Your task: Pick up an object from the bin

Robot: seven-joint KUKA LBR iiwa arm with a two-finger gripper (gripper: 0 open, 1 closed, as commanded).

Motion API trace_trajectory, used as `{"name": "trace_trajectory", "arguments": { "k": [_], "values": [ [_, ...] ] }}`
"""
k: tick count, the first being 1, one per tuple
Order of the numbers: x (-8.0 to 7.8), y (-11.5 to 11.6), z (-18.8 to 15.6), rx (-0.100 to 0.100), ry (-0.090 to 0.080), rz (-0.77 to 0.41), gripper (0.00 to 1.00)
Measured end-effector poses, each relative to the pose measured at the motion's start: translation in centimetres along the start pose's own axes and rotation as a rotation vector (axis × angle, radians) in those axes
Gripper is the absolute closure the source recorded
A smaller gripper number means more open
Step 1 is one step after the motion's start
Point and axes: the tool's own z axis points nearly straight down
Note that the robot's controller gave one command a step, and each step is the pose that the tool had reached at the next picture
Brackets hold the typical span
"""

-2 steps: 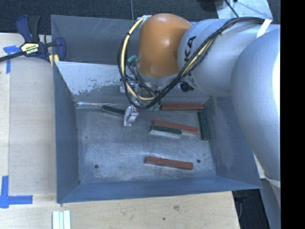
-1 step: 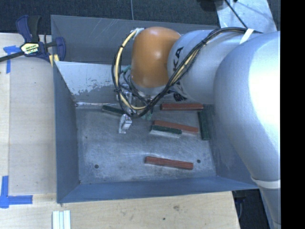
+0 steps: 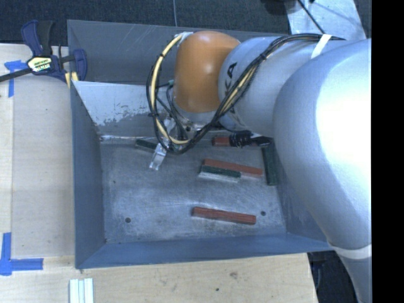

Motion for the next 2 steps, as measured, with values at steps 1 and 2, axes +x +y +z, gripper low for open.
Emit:
{"name": "trace_trajectory", "arguments": {
  "k": [1,2],
  "values": [
    [0.18,0.27,4.35,0.005,0.01,-0.108,0.0],
    [-0.53,0.46,3.86,-0.01,-0.022,-0.105,1.0]
  ]
}}
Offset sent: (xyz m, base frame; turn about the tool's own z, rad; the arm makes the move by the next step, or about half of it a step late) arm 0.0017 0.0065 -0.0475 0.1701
